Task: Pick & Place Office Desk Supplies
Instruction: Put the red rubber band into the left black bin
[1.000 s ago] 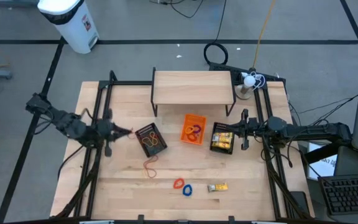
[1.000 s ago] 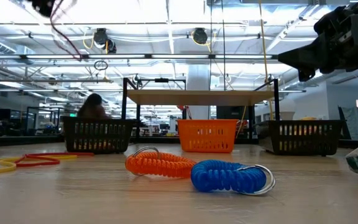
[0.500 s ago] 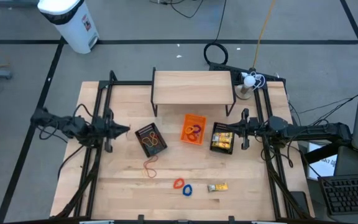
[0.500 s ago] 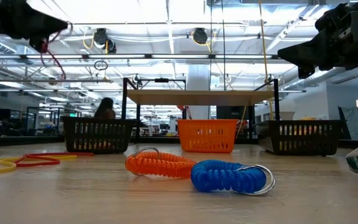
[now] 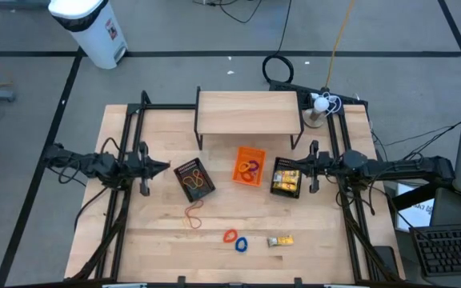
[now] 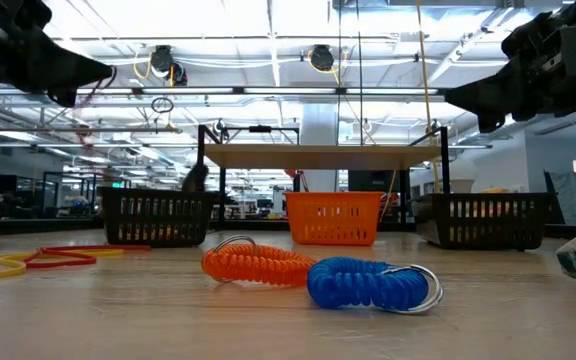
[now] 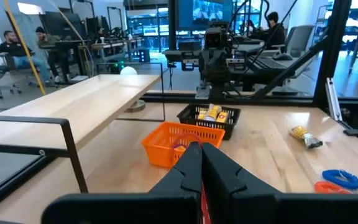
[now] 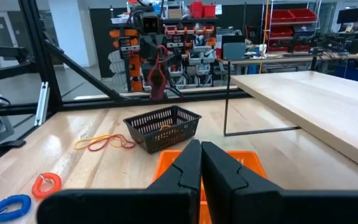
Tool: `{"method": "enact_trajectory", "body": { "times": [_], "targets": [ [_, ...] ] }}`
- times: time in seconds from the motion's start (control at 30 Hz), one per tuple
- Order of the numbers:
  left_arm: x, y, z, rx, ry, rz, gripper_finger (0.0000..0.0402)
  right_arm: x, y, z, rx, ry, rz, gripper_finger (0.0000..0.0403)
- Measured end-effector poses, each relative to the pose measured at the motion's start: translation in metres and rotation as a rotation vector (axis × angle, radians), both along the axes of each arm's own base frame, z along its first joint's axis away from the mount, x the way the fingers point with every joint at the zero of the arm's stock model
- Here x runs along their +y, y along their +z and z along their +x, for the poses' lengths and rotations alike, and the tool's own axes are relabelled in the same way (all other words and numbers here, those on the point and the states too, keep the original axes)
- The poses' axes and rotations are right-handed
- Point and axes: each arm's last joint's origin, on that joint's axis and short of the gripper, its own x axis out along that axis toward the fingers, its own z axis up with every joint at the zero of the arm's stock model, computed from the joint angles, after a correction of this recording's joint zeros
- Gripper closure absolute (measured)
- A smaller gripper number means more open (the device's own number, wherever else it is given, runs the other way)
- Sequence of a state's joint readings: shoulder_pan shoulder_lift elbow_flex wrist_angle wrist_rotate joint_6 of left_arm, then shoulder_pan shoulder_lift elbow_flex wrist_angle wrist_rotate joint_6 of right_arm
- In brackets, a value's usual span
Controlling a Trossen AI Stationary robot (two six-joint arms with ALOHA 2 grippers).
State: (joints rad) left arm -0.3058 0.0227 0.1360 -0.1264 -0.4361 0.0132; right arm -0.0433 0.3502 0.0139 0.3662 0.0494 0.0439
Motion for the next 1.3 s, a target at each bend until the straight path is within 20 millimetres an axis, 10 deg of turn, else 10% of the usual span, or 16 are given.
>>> {"method": "enact_trajectory", "body": {
  "times": [0.6,1.3],
  "targets": [
    [-0.009,0.049,0.042,0.035,-0.026,-0.02,0.0401,0.0,0.001,0.004,-0.019,-0.001,0.004,0.0399],
    [0.01,-0.036,0.11,0.748,0.074,-0.097,0.0401,0.0,-0.002,0.006,0.012,-0.001,0.008,0.0399]
  ]
}}
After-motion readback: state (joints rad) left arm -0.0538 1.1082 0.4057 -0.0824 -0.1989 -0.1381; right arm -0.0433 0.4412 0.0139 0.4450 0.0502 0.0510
